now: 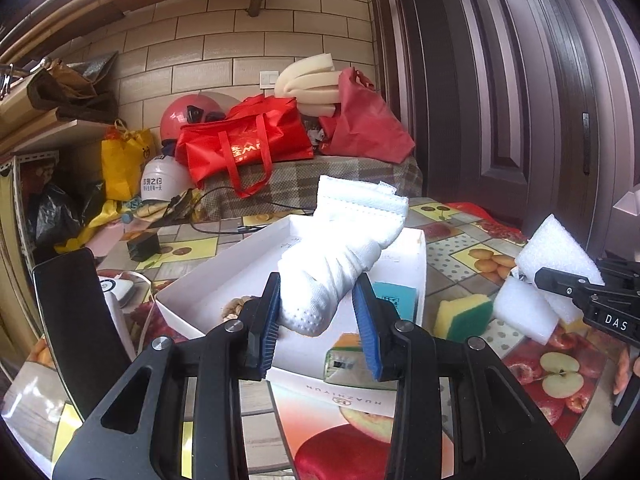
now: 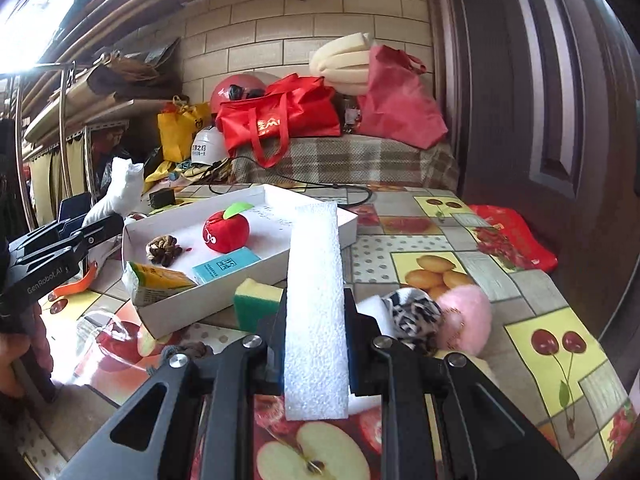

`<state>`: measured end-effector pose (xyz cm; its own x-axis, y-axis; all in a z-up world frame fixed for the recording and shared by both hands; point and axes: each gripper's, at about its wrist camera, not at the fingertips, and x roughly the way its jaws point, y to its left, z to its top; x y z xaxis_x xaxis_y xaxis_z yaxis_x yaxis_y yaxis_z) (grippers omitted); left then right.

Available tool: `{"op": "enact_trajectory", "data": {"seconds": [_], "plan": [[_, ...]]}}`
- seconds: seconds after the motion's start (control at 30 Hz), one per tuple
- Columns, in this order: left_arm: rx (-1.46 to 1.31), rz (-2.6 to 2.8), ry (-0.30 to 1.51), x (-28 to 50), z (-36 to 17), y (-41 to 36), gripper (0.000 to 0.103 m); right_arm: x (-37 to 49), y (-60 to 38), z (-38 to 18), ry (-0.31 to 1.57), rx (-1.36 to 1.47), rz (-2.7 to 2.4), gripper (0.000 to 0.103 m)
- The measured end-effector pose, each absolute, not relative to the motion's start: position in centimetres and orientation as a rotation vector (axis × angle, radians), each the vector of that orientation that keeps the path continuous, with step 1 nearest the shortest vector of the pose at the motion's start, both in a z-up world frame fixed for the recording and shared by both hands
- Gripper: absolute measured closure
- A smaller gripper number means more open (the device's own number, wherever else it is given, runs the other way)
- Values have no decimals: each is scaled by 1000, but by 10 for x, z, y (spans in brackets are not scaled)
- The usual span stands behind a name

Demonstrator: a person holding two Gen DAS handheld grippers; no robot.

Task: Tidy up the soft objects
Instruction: 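Place the white sock in the white tray with the left gripper while the right gripper places the foam strip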

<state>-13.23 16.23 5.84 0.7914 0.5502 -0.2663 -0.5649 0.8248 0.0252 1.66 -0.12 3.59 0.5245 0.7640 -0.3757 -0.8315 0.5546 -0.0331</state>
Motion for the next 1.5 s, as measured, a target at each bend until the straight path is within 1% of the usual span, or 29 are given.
{"op": "enact_trajectory", "data": {"seconds": [0.27, 0.5, 0.7, 0.87, 1.03, 1.2, 1.37, 1.5], "plan": [[-81, 680, 279, -124, 57, 193, 68, 38, 20, 36, 389, -170, 963, 83], [-94, 743, 292, -108, 55, 218, 68, 30, 48, 38, 385, -196, 1002, 83], [-105, 759, 289, -102, 55, 228, 68, 14, 74, 42, 284, -250, 1022, 83], [-111, 763, 295, -93, 54, 236, 67, 35, 94, 44, 335, -190, 1017, 83], [-152, 751, 334, -81, 53, 251, 67, 42, 130, 43, 324, -223, 1036, 83], [-189, 744, 353, -72, 52, 263, 67, 53, 155, 41, 363, -219, 1037, 83], [-207, 747, 381, -64, 50, 272, 67, 65, 166, 38, 430, -214, 1030, 83], [-219, 746, 392, -63, 50, 275, 67, 65, 166, 38, 434, -212, 1035, 83]]}}
